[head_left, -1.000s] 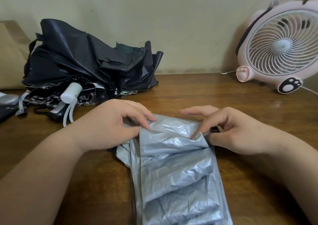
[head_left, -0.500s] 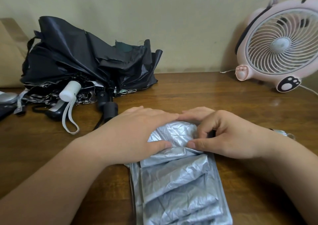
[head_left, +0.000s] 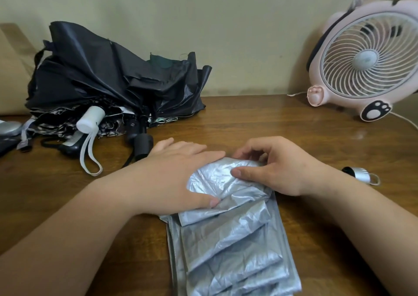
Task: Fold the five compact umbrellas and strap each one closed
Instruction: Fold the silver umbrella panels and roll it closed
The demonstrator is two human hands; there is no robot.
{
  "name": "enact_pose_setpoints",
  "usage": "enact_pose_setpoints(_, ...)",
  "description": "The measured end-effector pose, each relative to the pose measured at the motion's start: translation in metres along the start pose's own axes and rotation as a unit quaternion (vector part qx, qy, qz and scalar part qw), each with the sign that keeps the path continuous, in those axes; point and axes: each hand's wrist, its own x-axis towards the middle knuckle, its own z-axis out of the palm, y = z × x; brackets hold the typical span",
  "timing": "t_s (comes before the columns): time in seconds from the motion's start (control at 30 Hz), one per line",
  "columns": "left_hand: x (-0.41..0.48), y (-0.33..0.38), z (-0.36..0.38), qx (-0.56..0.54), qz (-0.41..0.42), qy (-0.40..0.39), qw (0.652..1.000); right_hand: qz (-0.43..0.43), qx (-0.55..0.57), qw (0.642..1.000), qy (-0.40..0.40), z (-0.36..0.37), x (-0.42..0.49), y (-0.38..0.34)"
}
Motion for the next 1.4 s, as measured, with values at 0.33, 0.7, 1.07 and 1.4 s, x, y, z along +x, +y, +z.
enact_pose_setpoints(0.33, 0.011, 0.004, -0.005, -0.023, 0.011, 0.076, 0.997, -0.004, -0.092, 0.992, -0.089, -0.007, -0.003, -0.008)
enact_pose_setpoints(0.7, 0.013, 0.007, 0.000, 0.004, 0.038, 0.040, 0.998, 0.064, 0.010, 0.995, 0.082, -0.045, -0.026, -0.013)
enact_pose_setpoints(1.07, -0.003, 0.018, 0.002, -0.090, 0.134, -0.013, 0.987, 0.089, 0.025, 0.993, -0.067, -0.049, -0.048, -0.043)
enact_pose_setpoints(1.4, -0.006, 0.025, 0.002, -0.036, 0.141, -0.019, 0.989, 0.088, 0.061, 0.994, 0.007, -0.023, -0.070, -0.035)
